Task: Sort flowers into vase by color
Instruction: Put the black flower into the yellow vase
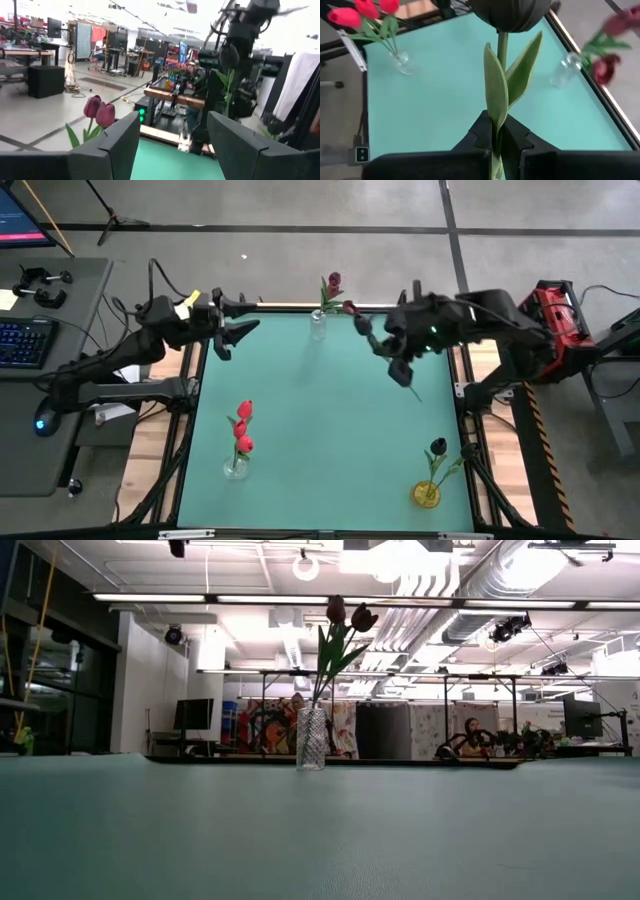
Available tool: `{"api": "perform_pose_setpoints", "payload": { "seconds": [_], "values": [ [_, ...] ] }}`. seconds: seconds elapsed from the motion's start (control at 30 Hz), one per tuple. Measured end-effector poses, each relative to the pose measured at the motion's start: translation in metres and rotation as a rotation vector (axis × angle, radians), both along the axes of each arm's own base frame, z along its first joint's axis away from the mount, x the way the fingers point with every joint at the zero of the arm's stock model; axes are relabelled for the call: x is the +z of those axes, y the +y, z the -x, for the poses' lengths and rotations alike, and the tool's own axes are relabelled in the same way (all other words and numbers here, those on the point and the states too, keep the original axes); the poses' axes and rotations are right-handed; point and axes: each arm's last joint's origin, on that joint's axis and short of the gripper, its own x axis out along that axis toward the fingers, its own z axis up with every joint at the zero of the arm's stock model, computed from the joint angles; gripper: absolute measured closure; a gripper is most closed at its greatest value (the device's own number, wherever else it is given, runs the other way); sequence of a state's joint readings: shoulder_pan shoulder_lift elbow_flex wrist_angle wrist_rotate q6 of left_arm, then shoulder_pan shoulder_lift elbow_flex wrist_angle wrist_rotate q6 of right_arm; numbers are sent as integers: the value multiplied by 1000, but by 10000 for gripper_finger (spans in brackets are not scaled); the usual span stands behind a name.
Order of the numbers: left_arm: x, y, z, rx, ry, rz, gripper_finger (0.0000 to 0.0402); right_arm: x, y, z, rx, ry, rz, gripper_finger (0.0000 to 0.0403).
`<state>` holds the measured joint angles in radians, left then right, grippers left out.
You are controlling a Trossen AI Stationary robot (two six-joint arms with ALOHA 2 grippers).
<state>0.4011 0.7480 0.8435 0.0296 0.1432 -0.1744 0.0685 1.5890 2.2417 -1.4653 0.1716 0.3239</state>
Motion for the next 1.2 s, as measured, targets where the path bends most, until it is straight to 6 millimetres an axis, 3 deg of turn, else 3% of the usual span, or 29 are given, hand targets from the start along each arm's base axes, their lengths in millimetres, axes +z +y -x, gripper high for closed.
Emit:
{"api": "perform_pose_setpoints", "payload": {
  "seconds": [0.13, 0.27, 0.5, 0.63, 0.77, 0.93, 1.2],
  "values": [
    [-7, 1, -2, -7, -25, 49, 184, 2, 15, 23, -94, 27, 13, 402],
    [-8, 0, -3, -16, -46, 53, 184, 7, 28, 43, -176, -54, 9, 402],
    [-1, -3, -3, -25, -119, 23, 184, -13, 39, 62, -192, -236, -40, 402],
    [5, -4, -2, -2, -202, 96, 184, -16, 40, 70, -19, -465, -69, 402],
    [6, -8, -6, 3, -240, 159, 184, -31, 44, 85, 252, -618, -222, 402],
    [1, -18, -27, -22, -259, 263, 184, -55, 51, 115, 512, -688, -404, 402],
    [-5, -39, -64, -33, -366, 335, 184, -66, 49, 156, 716, -859, -450, 402]
  ]
}}
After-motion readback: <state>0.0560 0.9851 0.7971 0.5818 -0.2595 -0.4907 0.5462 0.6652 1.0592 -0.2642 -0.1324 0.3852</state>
